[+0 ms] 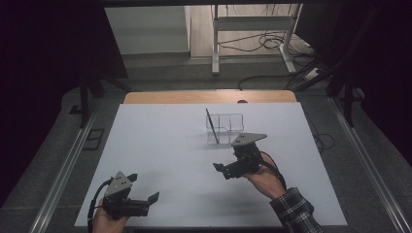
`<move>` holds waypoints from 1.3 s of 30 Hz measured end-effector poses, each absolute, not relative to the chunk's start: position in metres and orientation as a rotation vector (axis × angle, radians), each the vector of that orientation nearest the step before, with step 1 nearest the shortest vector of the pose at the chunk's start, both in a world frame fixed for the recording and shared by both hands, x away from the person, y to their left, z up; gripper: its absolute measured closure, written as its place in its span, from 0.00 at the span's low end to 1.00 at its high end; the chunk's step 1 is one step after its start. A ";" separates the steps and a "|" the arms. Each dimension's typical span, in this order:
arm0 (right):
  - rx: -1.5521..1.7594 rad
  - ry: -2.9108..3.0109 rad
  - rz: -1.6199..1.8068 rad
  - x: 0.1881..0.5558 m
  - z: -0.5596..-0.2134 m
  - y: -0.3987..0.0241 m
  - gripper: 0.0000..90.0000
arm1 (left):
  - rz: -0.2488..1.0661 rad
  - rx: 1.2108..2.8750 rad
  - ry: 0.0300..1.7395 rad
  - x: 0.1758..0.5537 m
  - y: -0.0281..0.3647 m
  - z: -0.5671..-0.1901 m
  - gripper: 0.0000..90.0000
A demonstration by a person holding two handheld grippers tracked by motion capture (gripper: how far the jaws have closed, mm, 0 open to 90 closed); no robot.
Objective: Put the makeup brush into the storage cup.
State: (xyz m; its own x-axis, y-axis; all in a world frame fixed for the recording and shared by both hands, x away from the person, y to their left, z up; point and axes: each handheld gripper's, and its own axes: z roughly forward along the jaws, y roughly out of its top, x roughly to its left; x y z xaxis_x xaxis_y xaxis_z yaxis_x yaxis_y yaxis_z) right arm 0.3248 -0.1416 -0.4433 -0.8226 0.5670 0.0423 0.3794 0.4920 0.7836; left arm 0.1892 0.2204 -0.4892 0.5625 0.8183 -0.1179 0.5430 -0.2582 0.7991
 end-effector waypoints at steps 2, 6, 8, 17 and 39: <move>0.809 2.513 1.241 0.323 -0.443 -0.143 0.00 | 0.408 1.942 1.097 0.189 0.220 -0.489 0.01; 0.804 2.508 1.245 0.320 -0.442 -0.145 0.00 | 0.408 1.944 1.096 0.189 0.220 -0.489 0.01; 0.812 2.504 1.246 0.318 -0.442 -0.146 0.00 | 0.407 1.943 1.096 0.189 0.220 -0.489 0.01; 0.807 2.496 1.238 0.312 -0.442 -0.152 0.00 | 0.406 1.944 1.096 0.189 0.220 -0.489 0.01; 0.827 2.497 1.224 0.297 -0.447 -0.167 0.00 | 0.405 1.943 1.096 0.189 0.221 -0.489 0.01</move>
State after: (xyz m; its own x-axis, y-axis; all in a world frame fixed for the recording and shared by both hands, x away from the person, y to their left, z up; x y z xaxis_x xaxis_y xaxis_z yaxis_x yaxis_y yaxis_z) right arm 0.2970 -0.1670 -0.4469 -0.8111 0.5840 0.0319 0.3829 0.4890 0.7837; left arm 0.1894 0.2207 -0.4890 0.5639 0.8171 -0.1196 0.5428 -0.2576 0.7994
